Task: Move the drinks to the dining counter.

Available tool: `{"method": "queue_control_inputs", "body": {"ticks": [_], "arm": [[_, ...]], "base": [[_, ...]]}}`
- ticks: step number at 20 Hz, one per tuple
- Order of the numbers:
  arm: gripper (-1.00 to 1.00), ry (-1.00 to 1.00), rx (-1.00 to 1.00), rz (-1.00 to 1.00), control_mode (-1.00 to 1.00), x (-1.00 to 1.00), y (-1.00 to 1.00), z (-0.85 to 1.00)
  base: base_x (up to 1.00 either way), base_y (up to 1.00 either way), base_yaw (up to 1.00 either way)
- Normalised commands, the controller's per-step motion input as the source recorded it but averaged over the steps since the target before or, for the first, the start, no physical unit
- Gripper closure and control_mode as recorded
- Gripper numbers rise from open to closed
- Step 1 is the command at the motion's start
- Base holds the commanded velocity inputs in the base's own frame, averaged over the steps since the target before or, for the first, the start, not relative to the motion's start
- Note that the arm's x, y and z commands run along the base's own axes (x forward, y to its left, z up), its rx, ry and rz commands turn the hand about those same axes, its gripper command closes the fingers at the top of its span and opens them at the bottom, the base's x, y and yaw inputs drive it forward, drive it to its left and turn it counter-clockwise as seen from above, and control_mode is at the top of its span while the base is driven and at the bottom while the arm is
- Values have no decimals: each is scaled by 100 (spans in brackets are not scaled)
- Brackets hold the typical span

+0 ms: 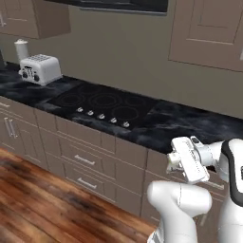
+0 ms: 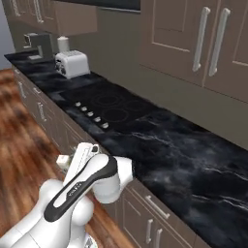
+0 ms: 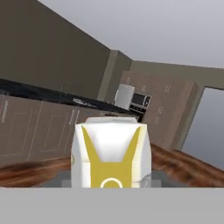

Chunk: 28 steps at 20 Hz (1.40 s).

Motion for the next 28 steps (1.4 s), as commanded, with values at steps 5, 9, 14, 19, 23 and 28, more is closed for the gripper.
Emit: {"method": "queue_control_inputs", "body": {"ticks": [5,9,14,19,23,28], "arm": [[100,0,0,0,100,0,0,0],[100,0,0,0,100,0,0,0],[100,0,0,0,100,0,0,0],[100,0,0,0,100,0,0,0],[100,0,0,0,100,0,0,0],[100,0,0,0,100,0,0,0]], "base": [[0,29,46],[0,30,47],[0,30,47],[0,34,46],[0,34,46],[0,34,45]]}}
